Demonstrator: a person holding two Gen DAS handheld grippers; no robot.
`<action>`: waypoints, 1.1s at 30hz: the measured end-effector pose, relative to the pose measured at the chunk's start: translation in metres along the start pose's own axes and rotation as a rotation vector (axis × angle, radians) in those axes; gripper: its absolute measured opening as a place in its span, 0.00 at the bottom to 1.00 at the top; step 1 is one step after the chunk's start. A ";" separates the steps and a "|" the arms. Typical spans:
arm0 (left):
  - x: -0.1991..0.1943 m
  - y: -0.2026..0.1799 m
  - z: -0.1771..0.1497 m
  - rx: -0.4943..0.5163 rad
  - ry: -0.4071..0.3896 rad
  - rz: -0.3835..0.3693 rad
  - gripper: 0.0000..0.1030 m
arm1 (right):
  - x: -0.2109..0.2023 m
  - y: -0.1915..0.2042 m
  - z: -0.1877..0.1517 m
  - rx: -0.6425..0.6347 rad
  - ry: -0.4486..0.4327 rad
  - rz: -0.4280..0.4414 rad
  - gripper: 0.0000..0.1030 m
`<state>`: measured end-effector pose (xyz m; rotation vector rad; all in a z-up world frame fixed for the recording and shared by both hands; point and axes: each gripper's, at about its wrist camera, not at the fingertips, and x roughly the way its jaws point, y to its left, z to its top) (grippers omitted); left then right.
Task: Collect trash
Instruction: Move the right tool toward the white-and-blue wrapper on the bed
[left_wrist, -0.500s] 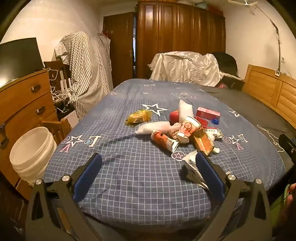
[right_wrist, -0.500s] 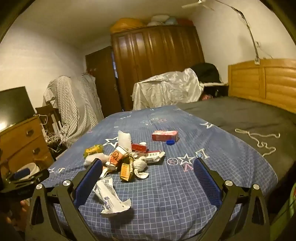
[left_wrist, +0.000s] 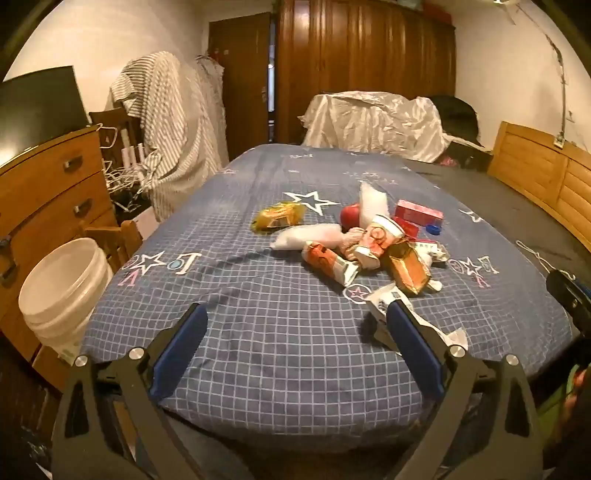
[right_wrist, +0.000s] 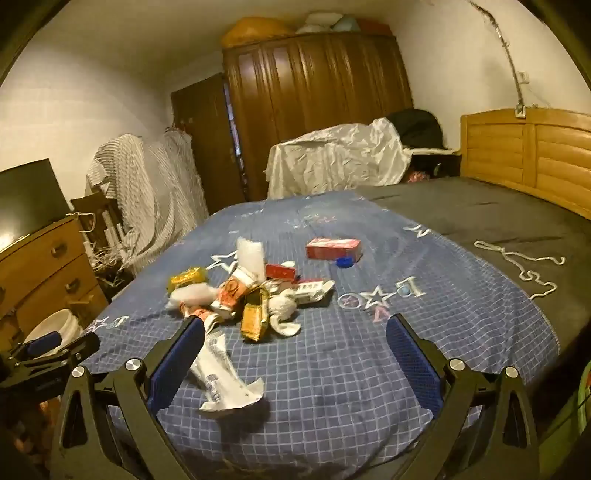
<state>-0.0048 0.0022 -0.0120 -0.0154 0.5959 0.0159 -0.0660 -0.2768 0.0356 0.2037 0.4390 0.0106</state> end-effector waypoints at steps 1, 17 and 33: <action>0.001 0.000 0.001 0.001 0.011 0.002 0.91 | 0.000 0.002 -0.001 -0.020 -0.007 0.017 0.96; 0.001 -0.002 0.005 0.050 0.001 0.035 0.85 | -0.011 0.010 0.001 -0.059 -0.037 0.070 0.95; 0.004 -0.003 0.000 0.078 0.004 0.089 0.94 | -0.006 0.010 -0.001 -0.065 -0.010 0.066 0.95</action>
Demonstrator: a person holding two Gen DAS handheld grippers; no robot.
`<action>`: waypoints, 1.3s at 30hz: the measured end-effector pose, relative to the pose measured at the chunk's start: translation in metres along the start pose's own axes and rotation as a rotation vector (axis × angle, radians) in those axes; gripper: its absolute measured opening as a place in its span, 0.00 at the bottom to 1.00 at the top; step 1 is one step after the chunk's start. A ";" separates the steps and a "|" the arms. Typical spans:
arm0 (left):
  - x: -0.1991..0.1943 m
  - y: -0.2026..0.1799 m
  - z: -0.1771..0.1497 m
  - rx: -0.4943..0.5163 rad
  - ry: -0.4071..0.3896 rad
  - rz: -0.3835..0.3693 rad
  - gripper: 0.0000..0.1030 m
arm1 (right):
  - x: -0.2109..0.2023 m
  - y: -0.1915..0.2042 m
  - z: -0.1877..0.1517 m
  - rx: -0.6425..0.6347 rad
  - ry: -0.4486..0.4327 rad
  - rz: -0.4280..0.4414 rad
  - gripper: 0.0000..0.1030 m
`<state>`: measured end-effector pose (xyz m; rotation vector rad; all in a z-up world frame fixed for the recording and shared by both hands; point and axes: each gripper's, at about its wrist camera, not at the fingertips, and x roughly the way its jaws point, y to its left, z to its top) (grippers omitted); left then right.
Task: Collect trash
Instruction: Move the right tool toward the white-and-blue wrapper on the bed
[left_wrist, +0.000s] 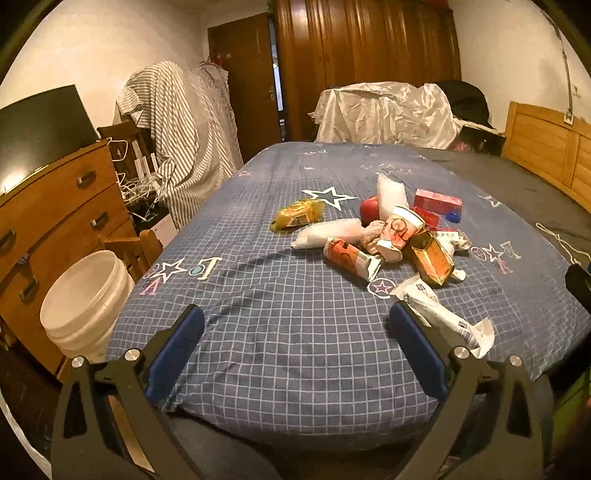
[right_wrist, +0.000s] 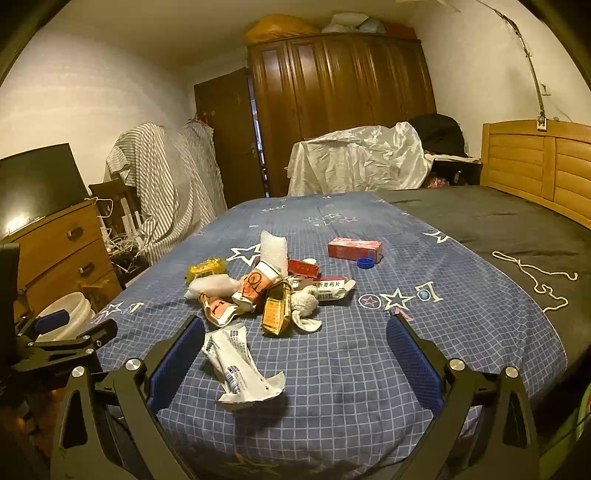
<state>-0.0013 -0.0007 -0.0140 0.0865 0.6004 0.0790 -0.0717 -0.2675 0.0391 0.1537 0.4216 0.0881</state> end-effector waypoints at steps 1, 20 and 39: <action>0.000 0.000 0.000 -0.001 0.000 0.001 0.94 | 0.000 0.000 0.000 -0.001 0.000 0.001 0.95; 0.006 0.005 -0.003 -0.013 0.022 0.021 0.94 | 0.007 0.003 -0.007 -0.012 0.023 0.000 0.96; 0.033 0.009 -0.010 -0.023 0.101 0.027 0.94 | 0.039 0.010 -0.016 -0.028 0.105 0.013 0.96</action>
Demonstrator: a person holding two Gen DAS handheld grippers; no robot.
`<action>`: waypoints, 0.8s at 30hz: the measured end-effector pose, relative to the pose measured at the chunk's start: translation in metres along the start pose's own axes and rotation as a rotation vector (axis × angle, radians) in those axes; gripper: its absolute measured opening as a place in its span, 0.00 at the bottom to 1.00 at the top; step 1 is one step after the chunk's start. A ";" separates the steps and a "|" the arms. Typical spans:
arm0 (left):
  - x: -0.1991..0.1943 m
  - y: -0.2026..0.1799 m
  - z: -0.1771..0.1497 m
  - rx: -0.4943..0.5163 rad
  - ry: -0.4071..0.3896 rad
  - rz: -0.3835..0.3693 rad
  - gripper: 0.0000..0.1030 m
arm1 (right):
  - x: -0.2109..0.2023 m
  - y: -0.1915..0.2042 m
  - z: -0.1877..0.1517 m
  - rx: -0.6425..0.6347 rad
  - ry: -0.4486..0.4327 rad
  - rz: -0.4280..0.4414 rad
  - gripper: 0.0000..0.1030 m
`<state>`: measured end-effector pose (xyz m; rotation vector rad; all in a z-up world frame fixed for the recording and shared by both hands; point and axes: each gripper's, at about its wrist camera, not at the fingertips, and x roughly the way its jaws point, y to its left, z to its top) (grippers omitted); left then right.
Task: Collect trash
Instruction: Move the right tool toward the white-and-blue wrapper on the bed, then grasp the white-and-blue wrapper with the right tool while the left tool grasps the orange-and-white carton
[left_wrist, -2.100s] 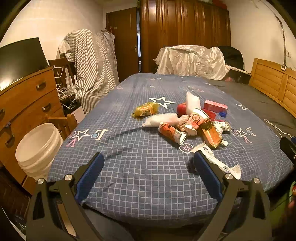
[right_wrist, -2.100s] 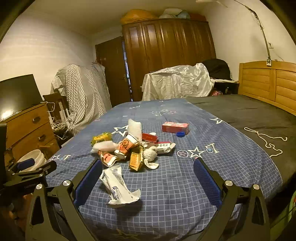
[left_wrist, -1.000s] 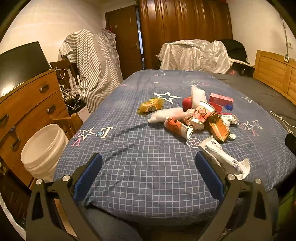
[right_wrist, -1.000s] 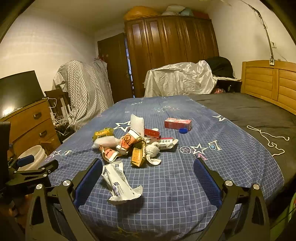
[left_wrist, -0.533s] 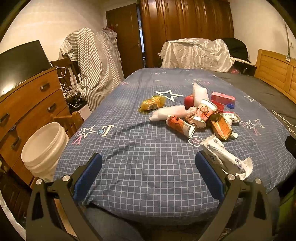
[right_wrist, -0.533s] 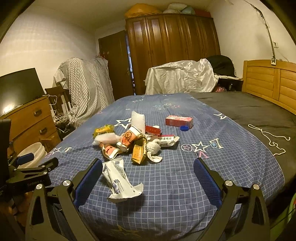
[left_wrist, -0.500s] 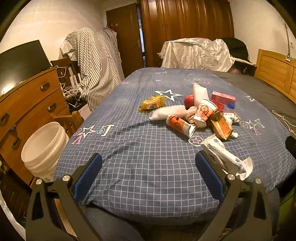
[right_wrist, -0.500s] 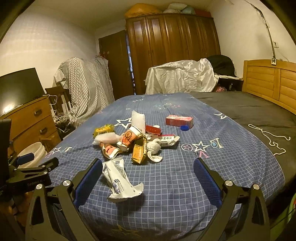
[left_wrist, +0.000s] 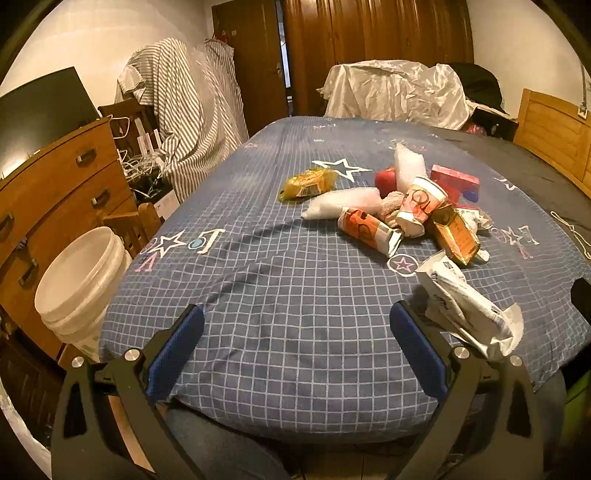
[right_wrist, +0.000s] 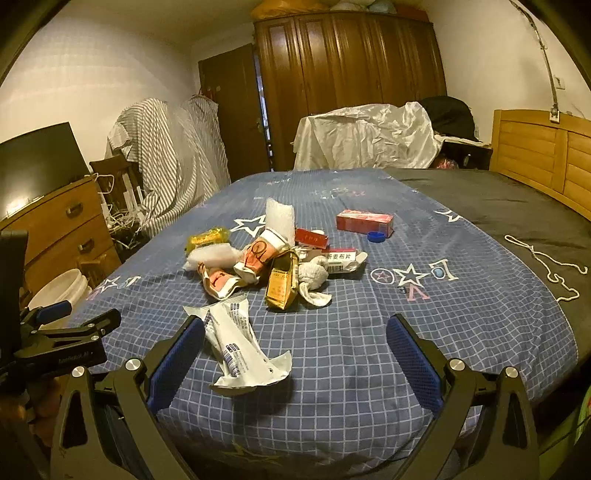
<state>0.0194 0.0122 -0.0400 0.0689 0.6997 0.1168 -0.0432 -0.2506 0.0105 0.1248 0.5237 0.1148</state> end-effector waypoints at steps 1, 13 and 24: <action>0.002 0.001 0.000 -0.002 0.004 -0.001 0.94 | 0.002 0.001 0.000 -0.004 0.002 0.002 0.96; 0.017 0.010 0.001 -0.023 0.031 0.003 0.94 | 0.019 0.019 0.002 -0.057 0.027 0.042 0.95; 0.034 0.023 0.001 -0.050 0.046 -0.055 0.94 | 0.052 0.034 -0.007 -0.119 0.111 0.108 0.95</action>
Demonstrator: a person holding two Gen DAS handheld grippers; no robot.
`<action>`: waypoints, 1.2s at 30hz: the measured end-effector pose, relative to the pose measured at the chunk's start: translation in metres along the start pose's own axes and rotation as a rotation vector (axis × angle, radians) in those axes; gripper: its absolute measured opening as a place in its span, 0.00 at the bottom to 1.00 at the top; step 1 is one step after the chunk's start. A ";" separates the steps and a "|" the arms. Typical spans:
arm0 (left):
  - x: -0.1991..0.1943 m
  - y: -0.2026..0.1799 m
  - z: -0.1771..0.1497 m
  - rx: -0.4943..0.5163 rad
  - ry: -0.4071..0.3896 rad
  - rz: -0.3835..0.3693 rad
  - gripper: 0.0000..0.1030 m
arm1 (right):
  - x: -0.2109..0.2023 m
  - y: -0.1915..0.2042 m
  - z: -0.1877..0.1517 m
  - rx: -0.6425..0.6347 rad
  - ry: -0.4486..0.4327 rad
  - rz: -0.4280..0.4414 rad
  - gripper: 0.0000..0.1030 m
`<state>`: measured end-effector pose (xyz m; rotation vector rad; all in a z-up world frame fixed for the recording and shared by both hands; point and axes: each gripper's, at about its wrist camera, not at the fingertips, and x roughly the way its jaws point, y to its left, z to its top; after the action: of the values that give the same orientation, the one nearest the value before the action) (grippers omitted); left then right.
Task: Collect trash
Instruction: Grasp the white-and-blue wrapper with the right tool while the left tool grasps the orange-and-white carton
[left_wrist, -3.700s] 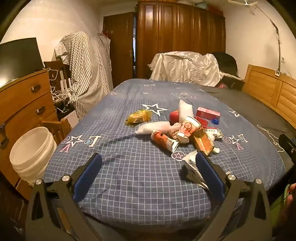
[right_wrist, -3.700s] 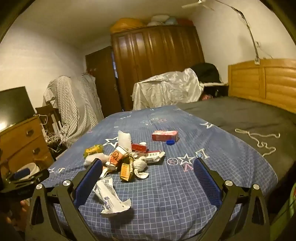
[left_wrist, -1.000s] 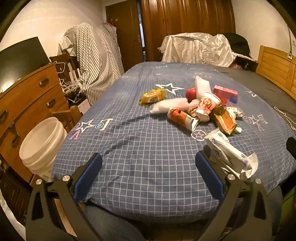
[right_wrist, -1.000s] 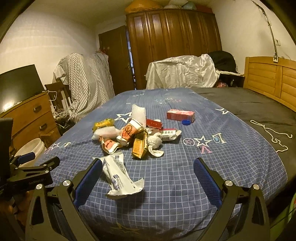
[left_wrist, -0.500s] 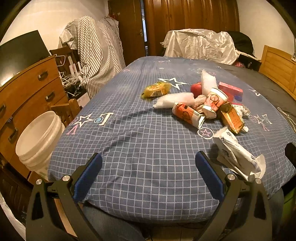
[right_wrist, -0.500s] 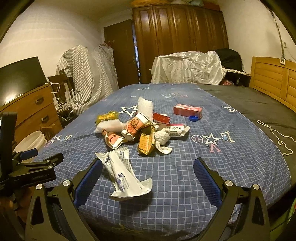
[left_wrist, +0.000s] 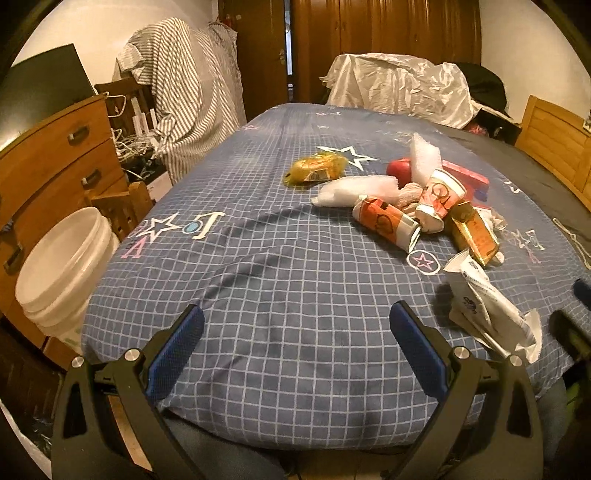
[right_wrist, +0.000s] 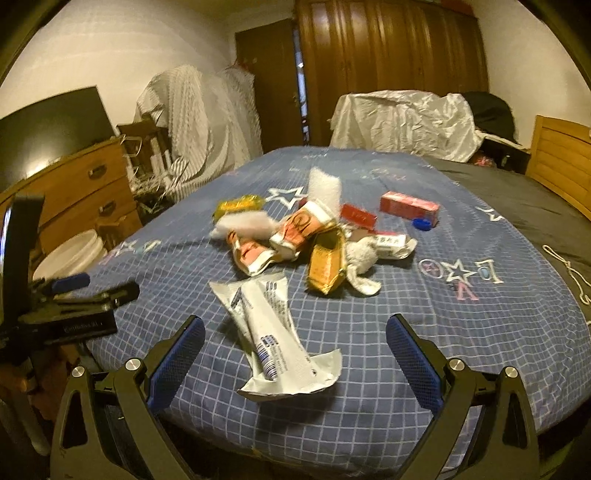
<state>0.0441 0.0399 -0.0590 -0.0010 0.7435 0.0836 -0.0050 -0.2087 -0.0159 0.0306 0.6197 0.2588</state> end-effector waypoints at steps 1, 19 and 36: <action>0.002 0.001 0.001 -0.004 0.004 -0.010 0.94 | 0.004 0.001 0.000 -0.010 0.009 0.005 0.92; 0.045 0.002 0.022 -0.089 0.131 -0.077 0.94 | 0.079 0.006 -0.013 -0.171 0.187 0.088 0.39; 0.128 -0.064 0.081 -0.218 0.259 -0.274 0.69 | 0.035 -0.040 -0.009 0.022 0.125 0.108 0.39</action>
<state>0.1977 -0.0122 -0.0881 -0.3258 0.9826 -0.0994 0.0264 -0.2394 -0.0474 0.0693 0.7459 0.3604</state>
